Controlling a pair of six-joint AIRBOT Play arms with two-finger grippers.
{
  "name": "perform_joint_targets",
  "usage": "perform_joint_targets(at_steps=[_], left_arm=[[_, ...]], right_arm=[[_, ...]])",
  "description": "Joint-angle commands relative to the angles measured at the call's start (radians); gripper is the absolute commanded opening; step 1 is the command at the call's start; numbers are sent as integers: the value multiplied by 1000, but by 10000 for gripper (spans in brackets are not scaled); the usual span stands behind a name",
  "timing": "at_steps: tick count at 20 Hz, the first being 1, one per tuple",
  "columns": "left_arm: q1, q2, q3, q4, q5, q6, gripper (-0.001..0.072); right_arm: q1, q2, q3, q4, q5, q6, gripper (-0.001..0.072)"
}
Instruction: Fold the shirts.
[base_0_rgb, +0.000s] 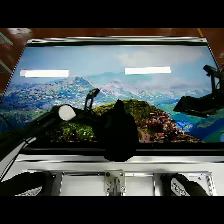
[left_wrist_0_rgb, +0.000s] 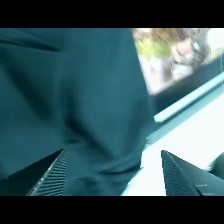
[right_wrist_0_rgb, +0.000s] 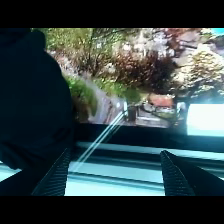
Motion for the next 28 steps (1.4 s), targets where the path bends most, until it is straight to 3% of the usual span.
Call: perform_joint_targets(at_steps=[1,4,6,11,14,18,19,20,26,27,28], left_arm=[[264,42,2,-13,-264,114,680],[497,68,-84,-13,-447,165,661],[542,66,-182,-24,-434,164,661],[433,12,-335,-181,-226,187,658],[340,-79,-331,-225,-167,190,657],[317,-146,-324,-240,-138,202,655],[317,-151,-324,-243,-116,201,629],[315,-157,-324,-252,-93,202,543],[303,-254,-302,-475,-82,354,536],[298,-271,-293,-482,-82,354,518],[296,-284,-287,-482,-82,354,442]], right_arm=[[0,-30,-119,111,-76,-42,697],[1,-117,-195,225,-121,-70,697],[2,-183,-227,276,-161,-79,696],[100,-333,-234,280,-215,-104,696],[153,-403,-234,281,-235,-104,696],[189,-434,-234,281,-232,-107,695],[191,-434,-234,278,-233,-107,696],[191,-434,-234,272,-235,-105,696],[191,-434,-234,252,-230,-76,695],[191,-434,-234,253,-228,-72,696],[194,-434,-234,252,-227,-66,695]])
